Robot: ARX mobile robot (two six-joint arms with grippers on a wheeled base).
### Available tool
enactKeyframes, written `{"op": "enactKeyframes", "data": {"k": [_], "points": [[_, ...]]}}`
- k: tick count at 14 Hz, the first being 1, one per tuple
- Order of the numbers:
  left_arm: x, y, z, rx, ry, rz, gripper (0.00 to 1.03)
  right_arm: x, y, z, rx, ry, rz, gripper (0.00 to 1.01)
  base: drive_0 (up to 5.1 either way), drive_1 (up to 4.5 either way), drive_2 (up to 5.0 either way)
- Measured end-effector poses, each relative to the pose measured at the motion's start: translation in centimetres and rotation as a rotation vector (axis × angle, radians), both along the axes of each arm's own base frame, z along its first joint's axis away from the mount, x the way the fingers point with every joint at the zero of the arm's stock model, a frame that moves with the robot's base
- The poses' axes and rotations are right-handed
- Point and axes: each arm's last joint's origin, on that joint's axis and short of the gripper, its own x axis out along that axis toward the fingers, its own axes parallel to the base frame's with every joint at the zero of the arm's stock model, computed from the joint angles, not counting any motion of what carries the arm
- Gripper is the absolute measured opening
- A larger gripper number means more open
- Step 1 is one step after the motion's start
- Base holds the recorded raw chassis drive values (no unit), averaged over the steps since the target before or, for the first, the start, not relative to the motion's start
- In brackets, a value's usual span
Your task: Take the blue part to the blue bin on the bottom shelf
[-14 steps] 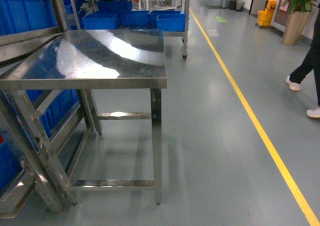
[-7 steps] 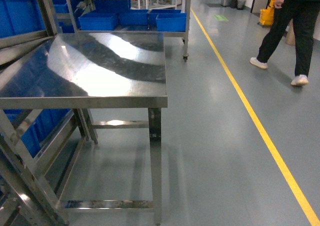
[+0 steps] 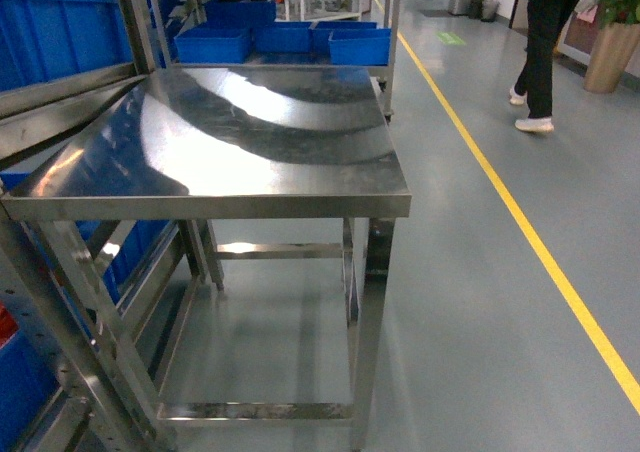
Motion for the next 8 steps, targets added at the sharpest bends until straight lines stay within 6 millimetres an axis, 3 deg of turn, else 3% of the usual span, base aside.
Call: {"op": "enactKeyframes", "data": {"k": [8], "points": [[0.00, 0.01, 0.00, 0.000, 0.000, 0.002, 0.43, 0.00, 0.00, -0.01, 0.000, 0.001, 0.000, 0.98, -5.0, 2.47, 2.5]]}}
